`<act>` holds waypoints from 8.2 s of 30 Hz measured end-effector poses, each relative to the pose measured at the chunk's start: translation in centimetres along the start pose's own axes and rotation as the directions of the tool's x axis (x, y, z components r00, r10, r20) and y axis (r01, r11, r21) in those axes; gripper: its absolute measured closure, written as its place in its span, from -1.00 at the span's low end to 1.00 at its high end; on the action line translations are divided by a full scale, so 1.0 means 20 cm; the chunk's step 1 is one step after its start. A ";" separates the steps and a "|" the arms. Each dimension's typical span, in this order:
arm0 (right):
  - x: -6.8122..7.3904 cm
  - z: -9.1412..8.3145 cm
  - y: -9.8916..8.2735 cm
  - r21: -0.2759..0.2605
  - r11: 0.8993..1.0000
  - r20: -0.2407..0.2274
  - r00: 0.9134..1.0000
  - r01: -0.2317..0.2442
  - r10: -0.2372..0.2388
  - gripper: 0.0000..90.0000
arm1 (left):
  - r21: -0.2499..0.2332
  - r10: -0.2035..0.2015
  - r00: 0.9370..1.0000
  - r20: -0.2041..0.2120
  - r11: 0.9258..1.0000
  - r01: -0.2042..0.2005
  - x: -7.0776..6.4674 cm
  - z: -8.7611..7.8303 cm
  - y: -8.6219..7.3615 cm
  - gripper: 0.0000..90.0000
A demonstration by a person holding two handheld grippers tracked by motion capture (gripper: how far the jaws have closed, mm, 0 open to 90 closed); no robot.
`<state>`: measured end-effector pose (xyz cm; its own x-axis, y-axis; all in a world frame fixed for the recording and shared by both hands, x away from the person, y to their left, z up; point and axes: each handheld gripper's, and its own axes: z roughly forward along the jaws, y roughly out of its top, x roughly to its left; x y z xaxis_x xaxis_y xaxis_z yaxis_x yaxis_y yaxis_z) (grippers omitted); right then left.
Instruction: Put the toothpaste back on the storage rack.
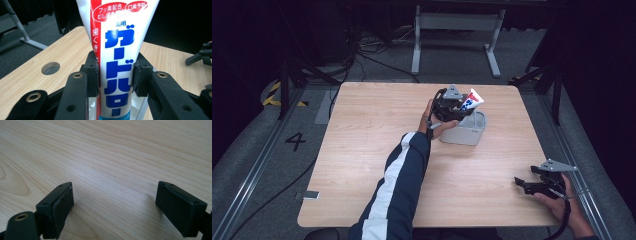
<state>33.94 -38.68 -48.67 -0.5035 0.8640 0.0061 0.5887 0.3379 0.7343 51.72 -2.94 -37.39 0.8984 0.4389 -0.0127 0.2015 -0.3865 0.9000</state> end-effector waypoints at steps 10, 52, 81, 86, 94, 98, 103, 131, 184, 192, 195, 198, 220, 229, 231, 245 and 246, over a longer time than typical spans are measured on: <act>0.00 0.00 0.00 0.000 1.000 0.000 1.000 -0.001 0.001 -0.66 | 0.065 0.031 0.999 -0.015 0.997 -0.030 -0.02 0.03 0.00 0.42; 0.00 0.00 0.00 -0.002 1.000 -0.005 1.000 0.000 0.000 -0.65 | 0.218 0.059 0.998 -0.023 0.975 -0.053 0.01 0.04 -0.08 0.21; 0.00 0.00 0.00 -0.002 1.000 -0.004 1.000 0.000 0.000 -0.65 | 0.168 0.032 0.995 -0.092 0.986 -0.016 0.00 -0.14 -0.01 -0.17; 0.00 0.00 0.00 -0.002 1.000 -0.003 1.000 0.000 0.000 -0.65 | 0.183 0.058 0.992 -0.115 0.982 -0.036 -0.02 -0.19 0.02 -0.26; 0.00 0.00 0.00 -0.002 1.000 -0.002 1.000 0.000 0.000 -0.65 | 0.211 0.115 0.983 -0.147 0.974 -0.082 -0.06 -0.29 0.03 -0.35; 0.00 0.00 0.00 -0.003 1.000 -0.002 1.000 0.000 0.000 -0.65 | 0.222 0.133 0.979 -0.153 0.970 -0.097 -0.08 -0.33 0.03 -0.35; 0.00 0.00 0.00 -0.002 1.000 -0.002 1.000 0.000 0.000 -0.65 | 0.249 0.162 0.973 -0.164 0.961 -0.118 -0.09 -0.40 0.01 -0.35; 0.00 0.00 0.00 -0.003 1.000 -0.001 1.000 -0.001 0.001 -0.65 | 0.334 0.145 0.959 -0.244 0.941 -0.057 0.00 -0.75 -0.35 -0.35; 0.00 0.00 0.00 -0.003 1.000 -0.001 1.000 -0.002 0.002 -0.65 | 0.424 0.041 0.957 -0.287 0.901 0.088 -0.11 -1.22 -1.03 -0.41; 0.00 0.00 0.00 -0.003 1.000 -0.001 1.000 -0.002 0.002 -0.65 | 0.374 -0.020 0.961 -0.275 0.919 0.126 -0.17 -1.32 -1.15 -0.44; 0.00 0.00 0.00 -0.003 1.000 -0.002 1.000 -0.002 0.002 -0.65 | 0.360 -0.038 0.959 -0.279 0.922 0.142 -0.17 -1.35 -1.18 -0.45; 0.00 0.00 0.00 -0.003 1.000 -0.001 1.000 -0.002 0.002 -0.65 | 0.355 -0.068 0.956 -0.287 0.919 0.172 -0.18 -1.37 -1.22 -0.49; 0.01 -0.01 -0.01 -0.004 1.000 0.006 1.000 0.000 0.001 -0.65 | 0.300 -0.160 0.922 -0.353 0.914 0.273 -0.20 -1.42 -1.29 -0.68; 0.01 -0.01 -0.01 -0.002 1.000 0.004 1.000 -0.002 0.002 -0.65 | 0.302 -0.161 0.920 -0.357 0.912 0.277 -0.19 -1.41 -1.29 -0.72; 0.01 -0.01 -0.01 -0.002 1.000 0.004 1.000 -0.003 0.003 -0.65 | 0.306 -0.148 0.924 -0.352 0.915 0.263 -0.19 -1.41 -1.29 -0.74; 0.01 -0.01 -0.01 -0.002 1.000 0.003 1.000 0.000 0.000 -0.65 | 0.315 -0.161 0.921 -0.356 0.907 0.280 -0.18 -1.40 -1.28 -0.82; 0.01 -0.01 -0.01 -0.002 1.000 0.003 1.000 0.000 0.000 -0.65 | 0.311 -0.165 0.920 -0.356 0.907 0.283 -0.18 -1.39 -1.28 -0.84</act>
<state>33.72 -38.63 -48.68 -0.5016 0.8651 0.0038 0.5874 0.3373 0.7357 32.45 27.92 -48.29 0.6542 0.7563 -0.0048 0.5585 -0.4789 0.6773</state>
